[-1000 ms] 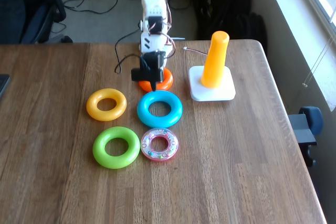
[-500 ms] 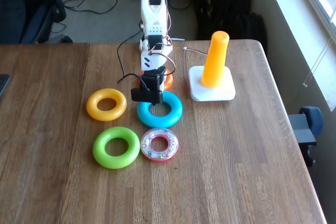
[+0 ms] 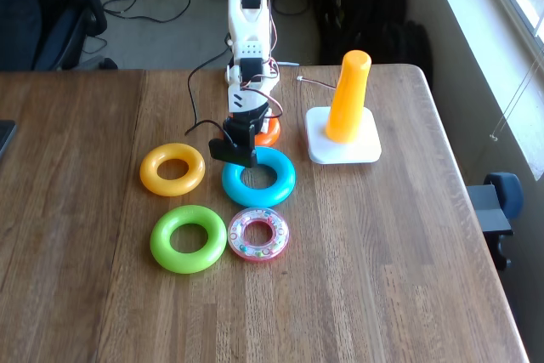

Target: Pick and place the blue ring

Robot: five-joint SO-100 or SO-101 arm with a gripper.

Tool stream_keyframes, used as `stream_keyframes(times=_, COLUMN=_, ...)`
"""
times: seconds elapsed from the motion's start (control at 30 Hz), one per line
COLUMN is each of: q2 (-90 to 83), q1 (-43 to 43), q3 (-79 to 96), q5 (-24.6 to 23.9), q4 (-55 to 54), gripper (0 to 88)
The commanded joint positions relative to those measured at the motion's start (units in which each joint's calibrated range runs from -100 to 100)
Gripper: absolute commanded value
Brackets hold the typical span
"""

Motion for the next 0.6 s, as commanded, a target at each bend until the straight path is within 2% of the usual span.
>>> stream_keyframes(times=0.0, q2=-0.59, q1=0.15, q3=-5.97, q5=-0.20, q4=1.16, gripper=35.8)
stream_keyframes(times=0.3, q2=-0.09, q1=0.22, q3=-5.70, q5=-0.20, q4=0.43, gripper=35.8)
stream_keyframes(times=0.57, q2=1.25, q1=0.22, q3=-3.56, q5=0.05, q4=-9.45, gripper=35.8)
